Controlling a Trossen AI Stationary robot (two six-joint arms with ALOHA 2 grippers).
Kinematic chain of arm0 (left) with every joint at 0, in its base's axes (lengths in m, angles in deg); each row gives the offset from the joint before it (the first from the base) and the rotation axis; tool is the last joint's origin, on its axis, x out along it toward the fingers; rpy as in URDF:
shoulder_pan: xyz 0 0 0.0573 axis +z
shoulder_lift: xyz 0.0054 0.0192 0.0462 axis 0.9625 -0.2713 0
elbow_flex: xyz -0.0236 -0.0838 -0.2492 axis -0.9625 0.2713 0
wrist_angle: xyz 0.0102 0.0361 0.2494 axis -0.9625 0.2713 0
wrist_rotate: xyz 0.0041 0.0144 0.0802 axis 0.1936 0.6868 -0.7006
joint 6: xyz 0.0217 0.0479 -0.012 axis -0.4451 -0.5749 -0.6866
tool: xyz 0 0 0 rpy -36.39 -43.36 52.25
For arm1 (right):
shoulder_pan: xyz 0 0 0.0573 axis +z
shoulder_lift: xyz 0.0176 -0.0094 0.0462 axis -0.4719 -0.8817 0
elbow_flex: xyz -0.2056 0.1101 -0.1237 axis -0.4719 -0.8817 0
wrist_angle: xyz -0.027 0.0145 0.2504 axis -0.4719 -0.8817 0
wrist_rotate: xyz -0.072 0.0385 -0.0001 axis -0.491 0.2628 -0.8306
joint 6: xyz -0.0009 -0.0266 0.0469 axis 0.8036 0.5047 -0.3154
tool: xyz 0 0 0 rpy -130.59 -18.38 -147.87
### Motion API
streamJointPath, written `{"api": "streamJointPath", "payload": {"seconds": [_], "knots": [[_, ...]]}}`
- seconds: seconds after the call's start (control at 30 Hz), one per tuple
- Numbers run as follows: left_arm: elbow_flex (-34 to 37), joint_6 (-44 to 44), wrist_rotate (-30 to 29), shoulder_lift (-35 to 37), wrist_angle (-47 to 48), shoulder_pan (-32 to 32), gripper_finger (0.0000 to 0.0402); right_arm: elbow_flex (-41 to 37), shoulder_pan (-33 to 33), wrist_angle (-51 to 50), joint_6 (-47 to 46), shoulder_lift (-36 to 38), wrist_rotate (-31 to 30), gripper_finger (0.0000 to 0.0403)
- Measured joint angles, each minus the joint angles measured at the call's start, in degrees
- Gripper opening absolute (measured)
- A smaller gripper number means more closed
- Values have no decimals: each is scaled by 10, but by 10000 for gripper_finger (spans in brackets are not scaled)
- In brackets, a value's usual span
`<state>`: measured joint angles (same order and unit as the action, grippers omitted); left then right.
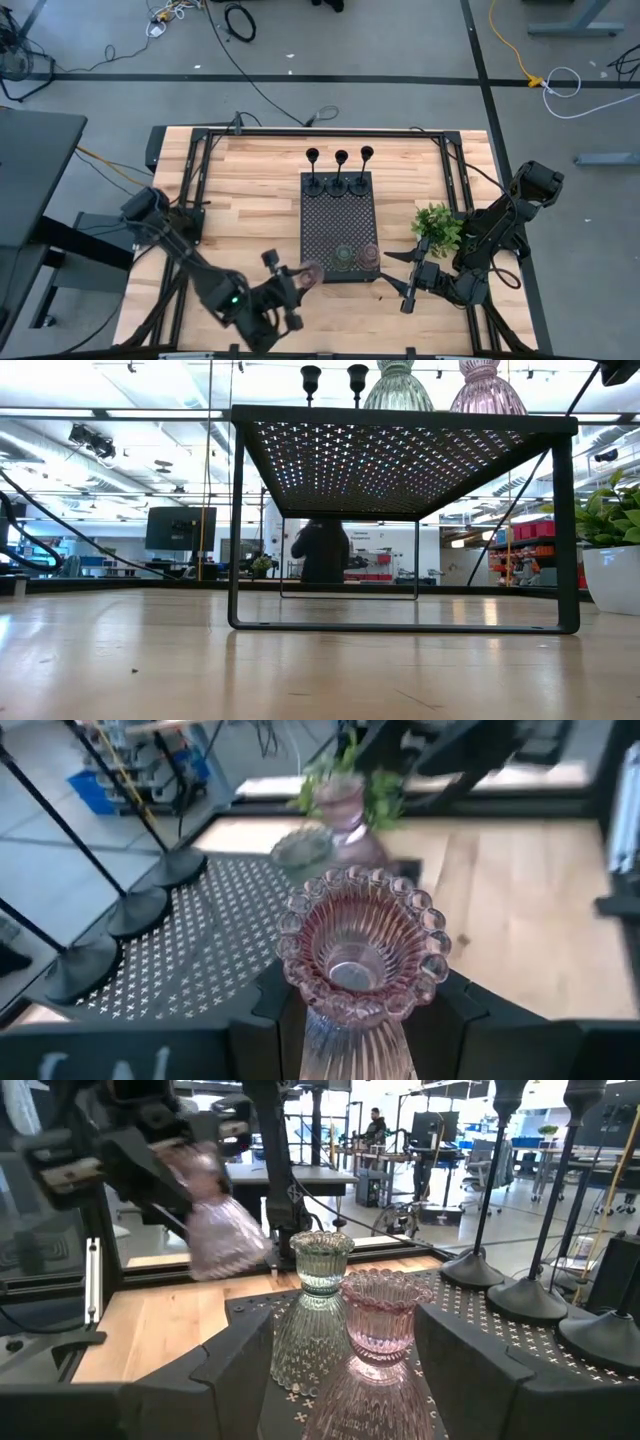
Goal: Pick & Place candle stick holders
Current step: Put the pink glass candle holder on the shelf
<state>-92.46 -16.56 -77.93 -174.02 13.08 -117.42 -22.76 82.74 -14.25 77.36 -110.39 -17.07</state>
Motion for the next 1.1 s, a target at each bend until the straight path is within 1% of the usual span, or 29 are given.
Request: {"api": "streamJointPath", "payload": {"seconds": [0.27, 0.4, 0.5, 0.6, 0.83, 0.97, 1.1], "knots": [[0, 0, 55, 0, 36, 64, 129, 0, 0, 0, 0, 0, 0, 242], [0, 0, 88, 0, 38, 88, 129, 0, 0, 0, 0, 0, 0, 242], [0, 0, 98, 0, 41, 100, 129, 0, 0, 0, 0, 0, 0, 242], [0, 0, 116, 0, 43, 109, 129, 0, 0, 0, 0, 0, 1, 242], [0, 4, 120, 0, 44, 109, 129, 0, 0, 0, 0, 0, 1, 242], [0, 17, 141, -1, 44, 110, 132, 0, 0, 0, 0, 0, 1, 242], [0, 16, 141, -1, 44, 110, 133, 0, 0, 0, 0, 0, 1, 242]]}}
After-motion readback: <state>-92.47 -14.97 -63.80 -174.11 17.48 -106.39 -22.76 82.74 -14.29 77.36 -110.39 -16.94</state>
